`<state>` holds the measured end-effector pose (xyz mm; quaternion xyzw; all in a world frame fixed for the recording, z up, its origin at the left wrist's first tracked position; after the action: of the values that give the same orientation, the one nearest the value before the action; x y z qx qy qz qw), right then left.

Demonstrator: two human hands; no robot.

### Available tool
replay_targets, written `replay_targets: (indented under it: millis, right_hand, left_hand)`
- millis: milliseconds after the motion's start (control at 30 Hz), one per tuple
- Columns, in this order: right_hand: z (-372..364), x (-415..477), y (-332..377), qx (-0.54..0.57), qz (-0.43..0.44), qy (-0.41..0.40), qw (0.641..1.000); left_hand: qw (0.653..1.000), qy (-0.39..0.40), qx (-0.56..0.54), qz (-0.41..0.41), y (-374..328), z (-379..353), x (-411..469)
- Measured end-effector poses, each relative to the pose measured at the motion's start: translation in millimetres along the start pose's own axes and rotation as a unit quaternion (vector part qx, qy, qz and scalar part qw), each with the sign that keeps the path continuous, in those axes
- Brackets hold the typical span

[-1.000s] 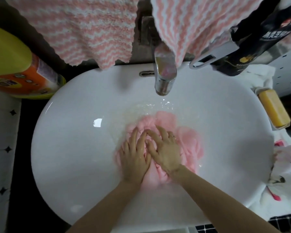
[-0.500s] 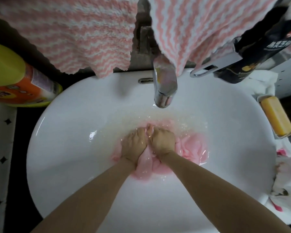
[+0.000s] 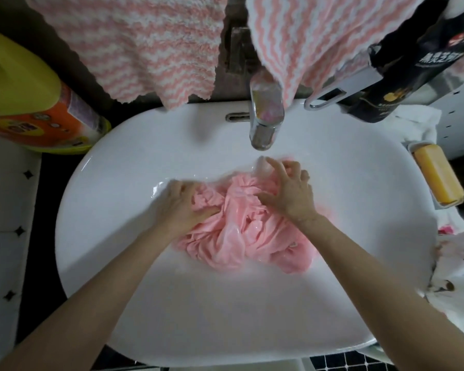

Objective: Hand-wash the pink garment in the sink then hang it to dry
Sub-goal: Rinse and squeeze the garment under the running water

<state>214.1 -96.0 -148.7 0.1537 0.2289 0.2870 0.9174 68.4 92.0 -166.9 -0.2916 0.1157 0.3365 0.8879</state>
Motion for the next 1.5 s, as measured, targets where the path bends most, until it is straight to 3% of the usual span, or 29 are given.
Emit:
replay_targets:
  millis: [67, 133, 233, 333, 400, 500, 567, 633, 733, 833, 900, 933, 967, 1000, 1033, 1067, 1133, 1200, 1267, 1333, 1500]
  right_hand:
    - [-12.1, 4.6, 14.0, 0.054, 0.007, 0.052, 0.997]
    - [-32.7, 8.0, 26.8, 0.122, 0.018, 0.149, 0.981]
    - [-25.3, 7.3, 27.9, 0.237, 0.008, 0.147, 0.960]
    - [17.4, -3.9, 30.9, 0.355, 0.097, 0.021, 0.929]
    - [50.0, -25.8, 46.1, 0.301, 0.233, -0.086, 0.921]
    - [60.6, -69.3, 64.9, 0.063, 0.425, -0.212, 0.878]
    - [37.7, -93.9, 58.6, -0.059, 0.503, -0.210, 0.837]
    - [0.5, -107.6, 37.0, -0.130, 0.524, -0.116, 0.834]
    - [-42.6, -119.6, 7.3, -0.143, 0.451, 0.040, 0.880]
    - [-47.7, -117.5, 8.8, -0.085, 0.403, 0.112, 0.904]
    - [-27.5, -104.4, 17.4, -0.035, 0.356, 0.122, 0.926]
    - [-16.6, -95.7, 14.5, 0.009, 0.284, 0.130, 0.950]
    - [-4.5, -87.0, 6.6, 0.077, 0.190, 0.106, 0.973]
    - [9.3, -77.8, -7.3, 0.132, 0.099, 0.021, 0.986]
    - [23.7, -70.5, -23.5, 0.142, 0.028, -0.090, 0.985]
    - [32.3, -66.2, -35.3, 0.116, -0.038, -0.162, 0.979]
    - [23.8, -55.6, -45.6, 0.072, -0.145, -0.153, 0.975]
    - [-6.0, -41.3, -35.5, 0.109, -0.184, -0.067, 0.975]
    - [-32.4, -29.6, -16.1, 0.174, -0.166, -0.010, 0.971]
    - [-41.7, -21.4, -3.5, 0.269, -0.136, 0.006, 0.953]
    - [-18.4, -33.9, 0.4, 0.572, -0.088, 0.068, 0.813]
  left_hand:
    - [0.978, 0.153, -0.138, 0.018, -16.5, -25.7, -10.2]
    - [0.943, 0.217, -0.248, 0.058, -29.5, -40.4, -15.7]
    - [0.950, 0.155, -0.265, 0.066, -34.7, -24.9, -11.3]
    - [0.970, 0.013, -0.229, -0.083, -57.3, 22.0, -21.1]
    - [0.955, -0.115, -0.117, -0.249, -81.6, 48.4, -40.1]
    - [0.868, -0.250, 0.034, -0.428, -98.8, 52.7, -67.8]
    - [0.831, -0.225, 0.109, -0.497, -88.8, 33.3, -83.0]
    - [0.833, -0.116, 0.174, -0.513, -62.5, 3.0, -94.3]
    - [0.875, 0.037, 0.229, -0.426, -22.0, -36.1, -102.2]
    - [0.888, 0.129, 0.249, -0.365, -20.8, -44.7, -97.4]
    - [0.914, 0.177, 0.130, -0.341, -34.6, -31.7, -87.6]
    - [0.943, 0.189, 0.019, -0.275, -38.7, -20.7, -78.0]
    - [0.969, 0.131, -0.090, -0.187, -36.5, -5.1, -64.0]
    - [0.983, 0.026, -0.144, -0.108, -28.6, 13.0, -52.6]
    - [0.988, -0.081, -0.126, -0.034, -13.4, 22.3, -45.7]
    - [0.986, -0.145, -0.072, 0.044, -0.5, 24.3, -43.6]
    - [0.982, -0.143, 0.008, 0.121, 9.1, 5.3, -47.2]
    - [0.977, -0.036, -0.105, 0.179, 3.0, -23.8, -54.6]
    - [0.921, 0.088, -0.275, 0.262, -9.9, -45.0, -60.9]
    - [0.880, 0.143, -0.361, 0.273, -21.1, -50.0, -58.0]
    - [0.838, 0.136, -0.475, 0.232, -44.1, -23.6, -51.6]
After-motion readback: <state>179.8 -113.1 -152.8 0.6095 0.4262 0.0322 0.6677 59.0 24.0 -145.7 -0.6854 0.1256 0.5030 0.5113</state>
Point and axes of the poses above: each hand's wrist, its own x-axis towards the middle knuckle, its own z-axis out of the back of the hand, y = z × x, the point moved 6 cm from there along x, towards the middle knuckle, and after that the axes turned 8 degrees about z, right-handed, at the moved point
